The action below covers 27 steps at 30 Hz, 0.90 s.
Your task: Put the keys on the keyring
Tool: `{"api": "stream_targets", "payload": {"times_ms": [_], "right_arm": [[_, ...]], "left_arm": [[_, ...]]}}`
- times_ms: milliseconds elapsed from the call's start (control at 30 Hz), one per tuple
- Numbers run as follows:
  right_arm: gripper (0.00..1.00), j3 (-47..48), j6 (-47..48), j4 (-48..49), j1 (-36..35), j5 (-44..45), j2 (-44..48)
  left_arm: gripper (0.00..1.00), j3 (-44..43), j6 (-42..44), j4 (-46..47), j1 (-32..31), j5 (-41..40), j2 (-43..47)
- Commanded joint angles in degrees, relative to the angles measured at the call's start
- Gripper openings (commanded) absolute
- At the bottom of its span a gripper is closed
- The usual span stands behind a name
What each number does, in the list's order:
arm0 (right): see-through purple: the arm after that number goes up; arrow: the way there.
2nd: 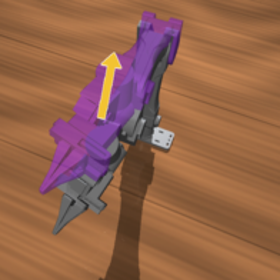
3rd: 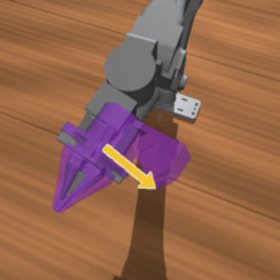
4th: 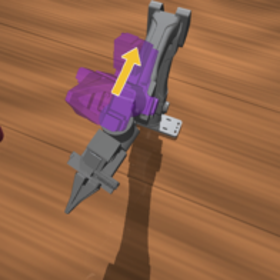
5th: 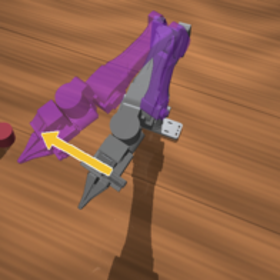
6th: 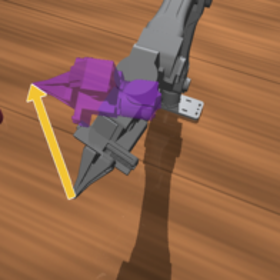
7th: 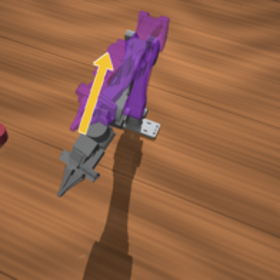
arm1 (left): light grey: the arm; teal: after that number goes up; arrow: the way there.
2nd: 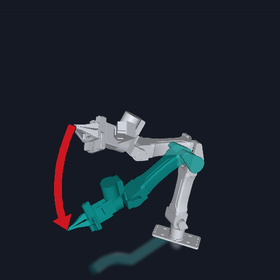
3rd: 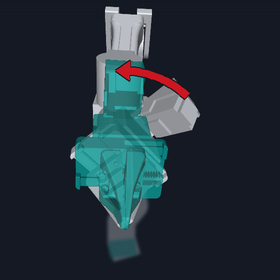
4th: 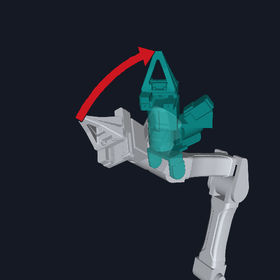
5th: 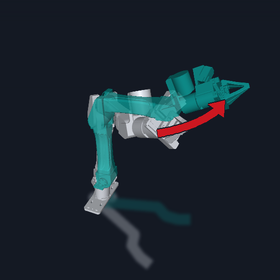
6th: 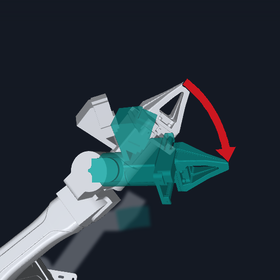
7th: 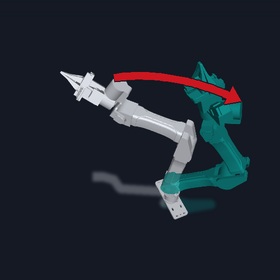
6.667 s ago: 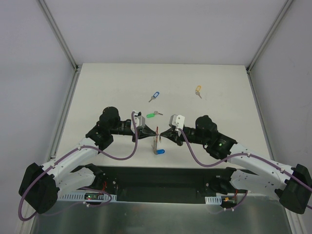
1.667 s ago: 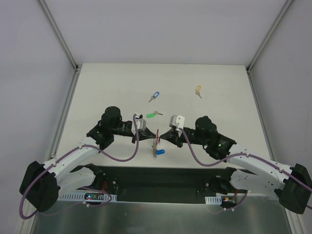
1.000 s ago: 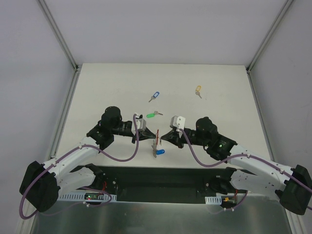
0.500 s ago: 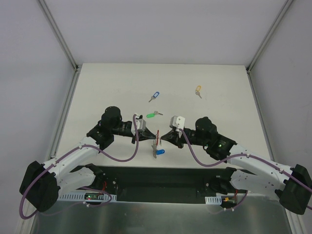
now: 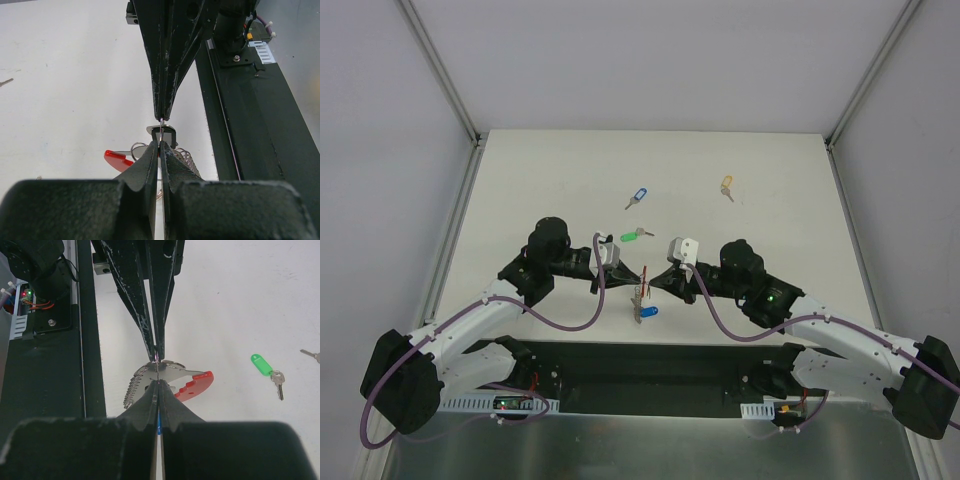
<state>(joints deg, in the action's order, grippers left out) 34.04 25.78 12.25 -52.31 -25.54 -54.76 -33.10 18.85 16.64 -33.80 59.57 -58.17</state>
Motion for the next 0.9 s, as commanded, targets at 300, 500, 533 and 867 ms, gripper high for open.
{"api": "stream_targets", "payload": {"times_ms": [300,500,533,867], "right_arm": [[0.01,0.94,-0.38,4.27,0.2,-1.27,0.88],[0.01,0.85,-0.38,4.27,0.2,-1.18,1.06],[0.01,0.94,-0.38,4.27,0.28,-1.18,1.06],[0.01,1.29,-0.29,4.54,0.2,-1.62,0.45]], "left_arm": [[0.0,-2.41,0.22,0.93,-0.3,1.69,-0.1],[0.0,-2.67,0.22,0.5,-0.3,1.77,-0.45],[0.0,-2.67,0.31,0.49,-0.3,1.78,-0.54],[0.0,-2.93,0.22,0.32,-0.3,2.57,-1.07]]}}
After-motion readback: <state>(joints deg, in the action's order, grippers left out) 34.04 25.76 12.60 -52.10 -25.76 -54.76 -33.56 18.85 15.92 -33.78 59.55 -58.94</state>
